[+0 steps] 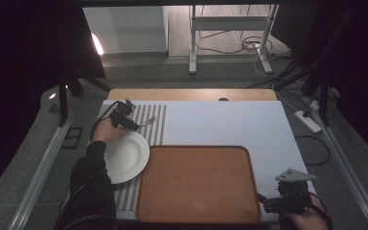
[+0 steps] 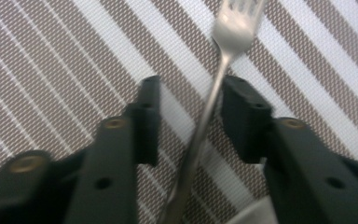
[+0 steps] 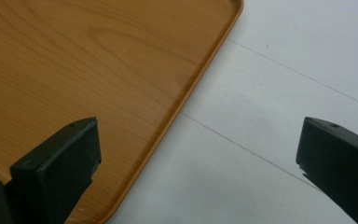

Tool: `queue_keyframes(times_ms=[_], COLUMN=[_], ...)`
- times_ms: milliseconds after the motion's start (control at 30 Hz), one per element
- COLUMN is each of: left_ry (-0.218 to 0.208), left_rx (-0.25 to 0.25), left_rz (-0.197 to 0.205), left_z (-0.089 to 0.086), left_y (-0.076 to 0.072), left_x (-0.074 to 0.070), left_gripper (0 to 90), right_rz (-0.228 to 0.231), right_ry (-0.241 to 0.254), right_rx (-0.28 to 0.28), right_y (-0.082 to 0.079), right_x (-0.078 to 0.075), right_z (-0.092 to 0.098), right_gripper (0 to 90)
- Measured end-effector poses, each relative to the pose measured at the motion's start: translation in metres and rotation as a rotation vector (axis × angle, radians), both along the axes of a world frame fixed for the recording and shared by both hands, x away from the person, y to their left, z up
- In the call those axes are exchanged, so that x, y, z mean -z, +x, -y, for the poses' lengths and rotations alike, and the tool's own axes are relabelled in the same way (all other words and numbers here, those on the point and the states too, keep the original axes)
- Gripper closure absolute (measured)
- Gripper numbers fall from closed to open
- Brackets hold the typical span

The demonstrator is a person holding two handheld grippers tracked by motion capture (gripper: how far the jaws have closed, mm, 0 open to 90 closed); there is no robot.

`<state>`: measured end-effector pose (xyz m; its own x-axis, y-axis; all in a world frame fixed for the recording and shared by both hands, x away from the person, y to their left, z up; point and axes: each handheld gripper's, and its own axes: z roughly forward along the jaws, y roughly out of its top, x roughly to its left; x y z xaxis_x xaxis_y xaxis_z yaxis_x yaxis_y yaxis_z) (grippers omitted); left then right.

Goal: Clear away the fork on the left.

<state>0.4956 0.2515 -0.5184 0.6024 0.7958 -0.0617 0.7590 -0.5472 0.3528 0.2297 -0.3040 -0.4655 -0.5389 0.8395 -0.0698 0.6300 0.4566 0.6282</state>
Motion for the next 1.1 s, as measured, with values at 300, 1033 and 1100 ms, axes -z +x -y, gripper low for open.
queue_keyframes(times_ms=[300,1033,1100], left_ry=[-0.076,-0.097,-0.098], left_rx=[-0.003,0.080,0.096], left_rz=[-0.028,0.064,0.067], left_z=[-0.013,0.044,0.052], left_y=[-0.001,0.004,0.003], left_x=[0.002,-0.018,-0.021], left_gripper=[85.4,85.5,85.5], right_rz=[-0.004,-0.007,-0.007], right_ry=[-0.003,0.000,0.000], right_rx=[-0.004,-0.007,-0.007], right_y=[0.000,0.000,0.000], right_x=[0.000,0.000,0.000], right_z=[0.000,0.000,0.000], right_gripper=[0.4,0.4,0.4])
